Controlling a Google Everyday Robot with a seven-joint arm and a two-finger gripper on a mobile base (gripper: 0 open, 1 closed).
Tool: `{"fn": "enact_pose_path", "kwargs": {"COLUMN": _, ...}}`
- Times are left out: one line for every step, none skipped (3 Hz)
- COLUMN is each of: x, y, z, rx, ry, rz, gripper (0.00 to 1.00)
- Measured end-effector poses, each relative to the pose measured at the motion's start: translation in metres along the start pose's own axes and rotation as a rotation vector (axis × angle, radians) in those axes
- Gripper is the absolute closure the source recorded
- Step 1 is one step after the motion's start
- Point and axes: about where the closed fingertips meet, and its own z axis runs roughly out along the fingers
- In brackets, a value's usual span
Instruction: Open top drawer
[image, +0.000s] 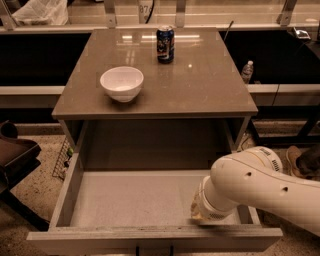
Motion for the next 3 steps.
{"fn": "enact_pose_path", "kwargs": {"x": -0.0003, "y": 0.0, "z": -0.0008, "rx": 0.002, "ry": 0.001, "rz": -0.002, "gripper": 0.12}}
{"fn": "enact_pose_path", "kwargs": {"x": -0.0005, "y": 0.0001, "z": -0.0013, "rx": 0.003, "ry": 0.001, "rz": -0.002, "gripper": 0.0}}
{"fn": "enact_pose_path", "kwargs": {"x": -0.0005, "y": 0.0001, "z": -0.0013, "rx": 0.003, "ry": 0.001, "rz": -0.002, "gripper": 0.0}}
